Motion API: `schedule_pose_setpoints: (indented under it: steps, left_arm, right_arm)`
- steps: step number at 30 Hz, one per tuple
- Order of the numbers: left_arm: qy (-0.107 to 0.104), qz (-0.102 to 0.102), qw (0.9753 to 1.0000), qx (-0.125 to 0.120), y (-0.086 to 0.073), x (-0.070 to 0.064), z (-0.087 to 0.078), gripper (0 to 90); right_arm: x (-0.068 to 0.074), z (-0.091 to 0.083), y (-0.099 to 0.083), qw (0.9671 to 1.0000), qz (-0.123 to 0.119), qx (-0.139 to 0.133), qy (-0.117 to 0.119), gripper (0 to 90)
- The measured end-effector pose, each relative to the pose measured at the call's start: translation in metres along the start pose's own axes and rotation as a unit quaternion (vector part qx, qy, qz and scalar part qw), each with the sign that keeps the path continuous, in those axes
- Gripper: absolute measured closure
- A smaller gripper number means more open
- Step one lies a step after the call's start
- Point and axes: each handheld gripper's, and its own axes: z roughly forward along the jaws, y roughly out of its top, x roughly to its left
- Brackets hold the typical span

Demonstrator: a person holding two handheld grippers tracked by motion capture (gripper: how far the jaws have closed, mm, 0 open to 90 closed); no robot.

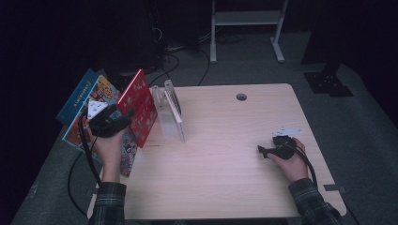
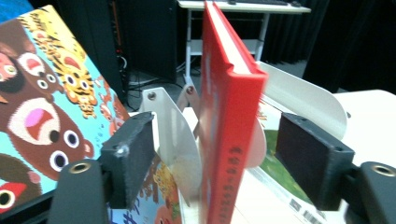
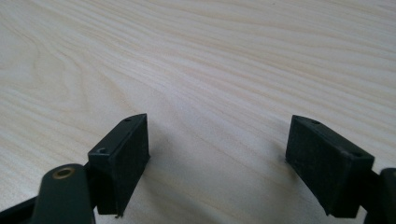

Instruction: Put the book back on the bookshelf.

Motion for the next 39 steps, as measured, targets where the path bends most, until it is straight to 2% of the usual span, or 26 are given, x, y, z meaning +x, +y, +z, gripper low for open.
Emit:
schedule_pose_setpoints:
  steps: [6,14,17,19,26,39]
  left_arm:
    - [-0.02,0.015,0.9995,0.018,-0.002,-0.005,-0.004,18.1]
    - [-0.031,0.022,0.9987,0.035,-0.008,-0.007,-0.014,12.1]
    - [-0.039,0.023,0.9977,0.051,-0.012,-0.007,-0.017,9.6]
    - [-0.036,0.026,0.9969,0.064,-0.016,-0.008,-0.019,7.2]
    - [-0.038,0.023,0.996,0.077,-0.027,-0.012,-0.032,1.7]
    - [-0.048,0.027,0.9964,0.065,-0.047,-0.031,-0.063,1.1]
  right_arm:
    - [0.0,0.0,0.0,1.0,0.0,0.0,0.0,20.0]
    - [0.0,0.0,0.0,1.0,0.0,0.0,0.0,19.8]
    - [0.0,0.0,0.0,1.0,0.0,0.001,0.001,19.4]
    - [0.0,0.0,0.0,1.0,-0.001,0.001,0.001,19.1]
    - [0.0,0.0,0.0,1.0,-0.003,0.001,0.003,18.1]
    - [0.001,0.0,0.0,1.0,-0.005,0.003,0.004,16.9]
